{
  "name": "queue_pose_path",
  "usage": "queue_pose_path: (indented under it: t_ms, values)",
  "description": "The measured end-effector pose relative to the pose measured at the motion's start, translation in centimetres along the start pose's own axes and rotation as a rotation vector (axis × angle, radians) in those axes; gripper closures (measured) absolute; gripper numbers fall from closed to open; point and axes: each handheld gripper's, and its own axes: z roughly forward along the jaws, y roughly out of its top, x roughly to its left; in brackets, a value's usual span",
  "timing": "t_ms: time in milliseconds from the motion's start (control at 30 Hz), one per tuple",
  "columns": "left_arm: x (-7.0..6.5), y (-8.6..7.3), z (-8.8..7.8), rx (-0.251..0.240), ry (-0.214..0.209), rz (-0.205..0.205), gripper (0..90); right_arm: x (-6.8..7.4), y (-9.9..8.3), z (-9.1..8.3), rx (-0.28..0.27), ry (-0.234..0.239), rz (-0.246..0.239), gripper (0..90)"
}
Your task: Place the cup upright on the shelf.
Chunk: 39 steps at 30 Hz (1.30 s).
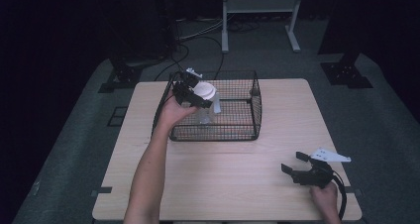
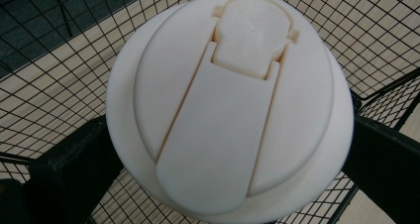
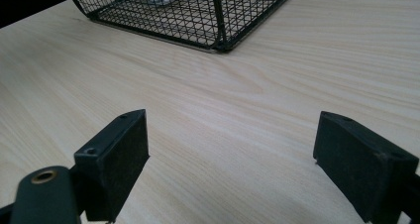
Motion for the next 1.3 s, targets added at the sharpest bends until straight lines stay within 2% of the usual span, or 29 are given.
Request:
queue_pose_path:
  t_ms: [400, 467, 900, 1133, 1300]
  values:
    - [-0.5, 0.0, -0.9, 0.005, 0.025, 0.027, 0.0, 0.0, 0.0, 0.0, -0.002, 0.002, 0.003, 12.9]
    - [-0.7, -0.1, -1.3, -0.008, 0.053, 0.051, 0.0, 0.0, 0.0, 0.0, -0.002, 0.002, 0.003, 12.9]
    - [-0.7, -0.9, -2.1, 0.014, 0.069, 0.045, 0.0, 0.0, 0.0, -0.1, -0.004, -0.001, 0.007, 12.9]
    - [-0.6, -2.1, -3.3, -0.004, 0.075, 0.028, 0.0, 0.0, 0.0, -0.1, -0.006, -0.004, 0.01, 12.9]
    - [-0.7, -3.0, -4.2, -0.012, 0.075, 0.03, 0.0, 0.0, 0.0, -0.1, -0.005, -0.009, 0.007, 12.9]
